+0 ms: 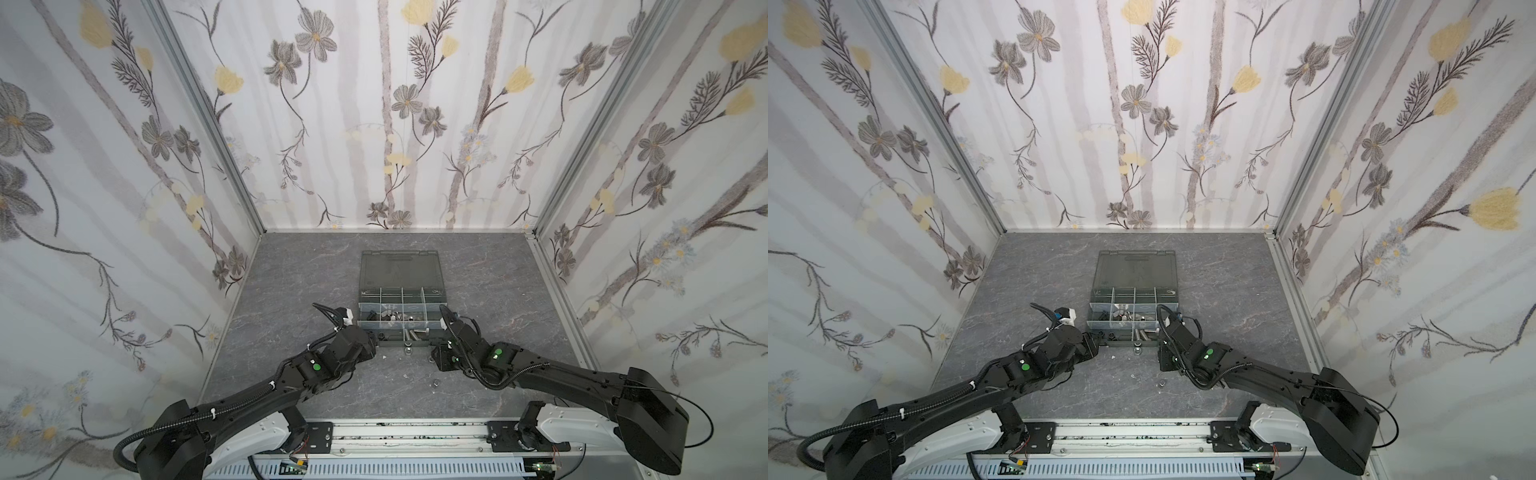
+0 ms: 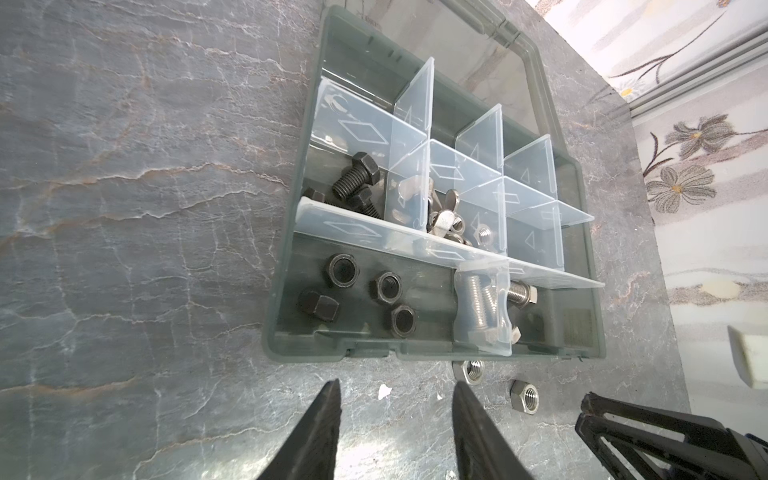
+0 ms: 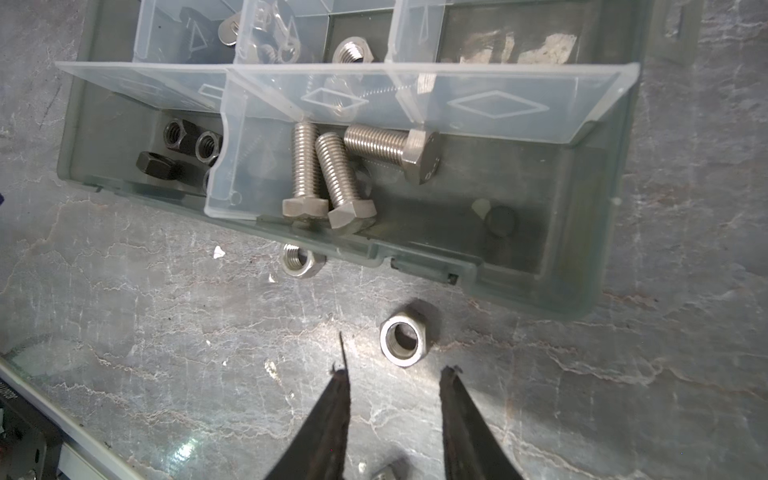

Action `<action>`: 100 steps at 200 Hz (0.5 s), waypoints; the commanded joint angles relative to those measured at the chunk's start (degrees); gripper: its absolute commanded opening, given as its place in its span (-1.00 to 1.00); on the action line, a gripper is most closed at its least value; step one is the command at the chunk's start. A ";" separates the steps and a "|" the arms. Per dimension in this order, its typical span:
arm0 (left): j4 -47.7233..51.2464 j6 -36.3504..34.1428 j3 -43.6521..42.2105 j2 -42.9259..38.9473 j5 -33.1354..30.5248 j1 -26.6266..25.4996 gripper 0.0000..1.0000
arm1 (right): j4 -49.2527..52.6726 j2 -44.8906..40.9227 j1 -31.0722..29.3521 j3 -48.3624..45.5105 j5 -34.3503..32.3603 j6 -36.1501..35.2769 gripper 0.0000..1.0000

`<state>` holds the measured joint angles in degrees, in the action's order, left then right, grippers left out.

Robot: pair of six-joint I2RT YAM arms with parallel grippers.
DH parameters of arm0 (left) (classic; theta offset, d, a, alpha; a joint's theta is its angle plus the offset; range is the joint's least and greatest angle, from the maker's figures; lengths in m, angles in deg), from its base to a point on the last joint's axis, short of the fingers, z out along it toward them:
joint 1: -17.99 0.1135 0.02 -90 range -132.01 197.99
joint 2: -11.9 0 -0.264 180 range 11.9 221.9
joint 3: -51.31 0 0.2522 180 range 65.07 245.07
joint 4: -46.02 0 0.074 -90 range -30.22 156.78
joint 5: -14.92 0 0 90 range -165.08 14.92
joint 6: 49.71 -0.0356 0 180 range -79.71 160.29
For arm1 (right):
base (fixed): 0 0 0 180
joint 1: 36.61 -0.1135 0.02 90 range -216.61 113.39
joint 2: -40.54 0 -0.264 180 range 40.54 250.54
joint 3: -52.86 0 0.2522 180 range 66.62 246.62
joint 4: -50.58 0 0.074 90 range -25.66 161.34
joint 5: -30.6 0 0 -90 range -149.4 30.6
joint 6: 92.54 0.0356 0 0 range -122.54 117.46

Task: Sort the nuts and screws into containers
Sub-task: 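Withdraw the left gripper while the right gripper closes on a silver hex nut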

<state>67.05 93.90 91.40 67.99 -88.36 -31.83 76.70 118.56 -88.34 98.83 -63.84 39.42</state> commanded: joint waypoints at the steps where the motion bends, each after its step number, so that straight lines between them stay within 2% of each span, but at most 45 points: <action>1: -1.02 0.95 -0.32 -0.62 -0.60 -0.43 -0.06 | -1.14 0.90 -0.77 1.65 -1.20 0.59 -0.25; 100: -1.20 2.95 -3.38 -4.00 -0.39 -1.23 -0.05 | -1.01 4.06 -2.94 1.47 -1.80 1.13 -0.25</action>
<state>66.85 95.54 88.82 64.93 -88.01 -32.93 76.59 121.30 -90.98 99.61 -64.33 40.12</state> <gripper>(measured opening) 0.472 0.373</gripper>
